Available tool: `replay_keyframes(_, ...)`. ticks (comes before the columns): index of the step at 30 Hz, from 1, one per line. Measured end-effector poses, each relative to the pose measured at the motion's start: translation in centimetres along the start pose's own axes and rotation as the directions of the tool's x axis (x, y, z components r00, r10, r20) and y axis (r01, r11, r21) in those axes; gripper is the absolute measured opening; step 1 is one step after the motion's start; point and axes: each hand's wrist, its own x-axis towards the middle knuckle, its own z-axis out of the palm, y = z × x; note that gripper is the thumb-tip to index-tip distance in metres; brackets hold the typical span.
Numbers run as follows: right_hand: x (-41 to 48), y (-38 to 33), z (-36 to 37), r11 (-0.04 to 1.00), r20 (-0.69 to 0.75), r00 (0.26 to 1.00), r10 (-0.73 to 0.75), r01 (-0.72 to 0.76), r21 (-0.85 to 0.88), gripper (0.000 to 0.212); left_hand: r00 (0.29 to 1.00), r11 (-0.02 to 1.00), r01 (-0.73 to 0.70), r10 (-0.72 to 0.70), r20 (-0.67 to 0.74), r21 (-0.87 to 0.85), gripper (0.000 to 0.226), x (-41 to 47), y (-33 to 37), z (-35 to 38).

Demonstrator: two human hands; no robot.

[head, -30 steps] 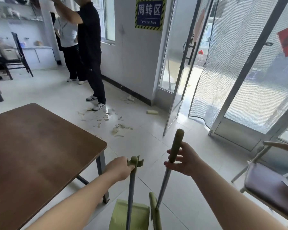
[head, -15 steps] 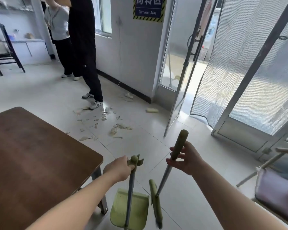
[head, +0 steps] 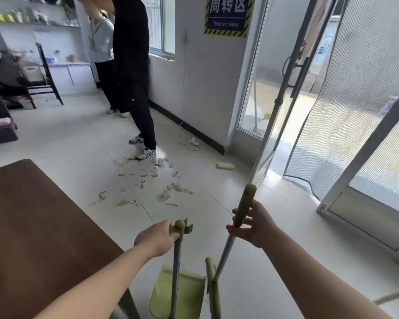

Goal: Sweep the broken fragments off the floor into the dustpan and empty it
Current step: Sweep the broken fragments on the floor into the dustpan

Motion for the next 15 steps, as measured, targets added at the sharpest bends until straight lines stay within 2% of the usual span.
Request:
replay_keyframes(4,3.5,-2.2,0.0,0.999,0.039,0.999,0.01,-0.008,-0.037,0.01,0.999,0.997,0.053,-0.054,-0.007,-0.056,0.031,2.8,0.8,-0.3)
replay_keyframes(8,6.6,-3.4,0.2,0.999,0.082,0.996,0.018,-0.016,-0.031,0.049,0.993,0.989,0.113,-0.115,-0.013,-0.099,0.028,4.9,0.9,-0.5)
replay_keyframes(11,8.8,-4.5,0.5,0.997,0.117,0.993,0.007,0.002,-0.078,0.062,0.989,0.981,0.146,-0.15,-0.021,-0.13,0.032,6.7,1.0,-0.9)
replay_keyframes(15,12.2,-5.9,1.6,0.993,0.096,0.989,0.114,-0.116,0.011,0.044,0.977,0.969,0.194,-0.205,-0.056,-0.155,0.038,9.3,0.8,-1.6)
